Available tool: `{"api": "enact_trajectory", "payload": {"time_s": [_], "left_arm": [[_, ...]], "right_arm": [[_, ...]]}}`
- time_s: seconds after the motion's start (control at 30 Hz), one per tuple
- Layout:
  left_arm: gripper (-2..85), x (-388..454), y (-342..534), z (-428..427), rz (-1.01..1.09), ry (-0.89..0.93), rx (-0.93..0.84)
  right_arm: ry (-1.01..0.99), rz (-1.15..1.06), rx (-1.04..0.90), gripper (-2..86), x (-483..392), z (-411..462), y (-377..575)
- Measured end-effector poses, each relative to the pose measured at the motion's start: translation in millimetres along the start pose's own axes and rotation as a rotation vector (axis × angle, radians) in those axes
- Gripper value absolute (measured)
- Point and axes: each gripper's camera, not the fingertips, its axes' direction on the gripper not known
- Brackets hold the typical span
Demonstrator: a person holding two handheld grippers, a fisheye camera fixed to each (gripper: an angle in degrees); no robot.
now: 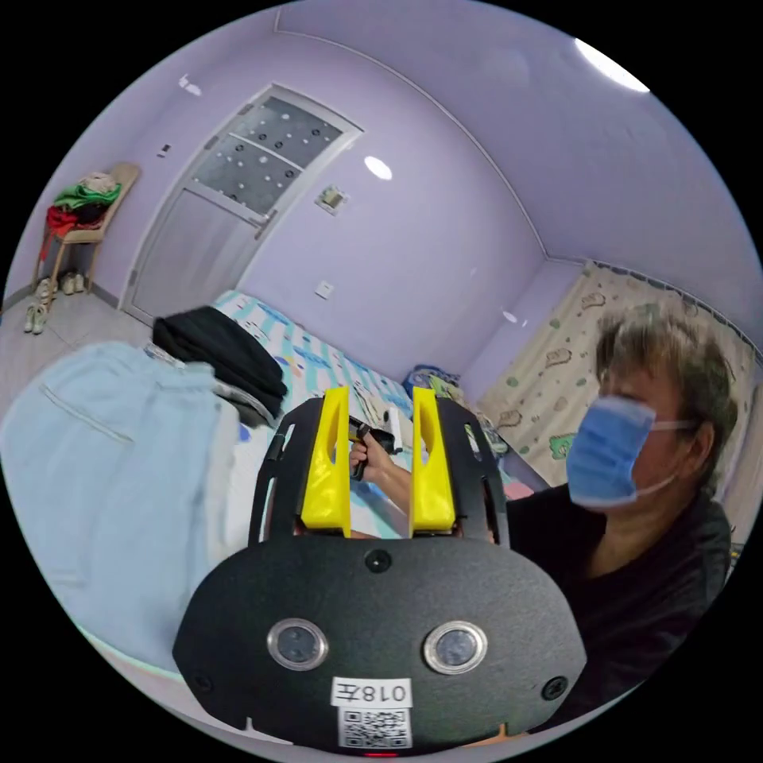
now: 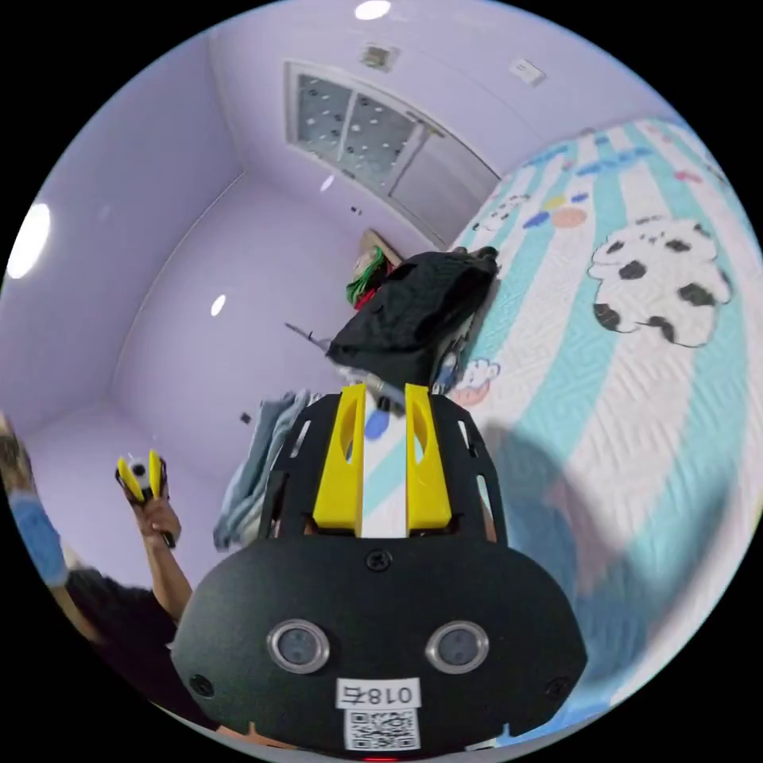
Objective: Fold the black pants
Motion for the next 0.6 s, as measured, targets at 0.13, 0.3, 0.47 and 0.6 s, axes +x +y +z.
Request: {"api": "enact_trajectory", "payload": {"time_s": [0.13,0.3,0.47,0.6], "left_arm": [[10.8,57.8,73.3,96.5,-0.022,0.123,-0.096],[10.8,97.9,136.9,209.5,-0.243,0.425,-0.044],[9.8,102.1,181.7,316.8,-0.29,0.709,-0.058],[8.9,108.5,201.0,351.7,-0.264,0.603,-0.168]], "right_arm": [[0.272,-0.219,0.013,9.3,-63.2,-66.4,79.7],[0.597,-0.246,0.123,9.7,-90.1,-156.4,146.2],[0.668,-0.128,0.124,10.9,-64.4,-200.5,133.4],[0.697,-0.07,0.068,11.0,-35.8,-203.8,110.6]]}}
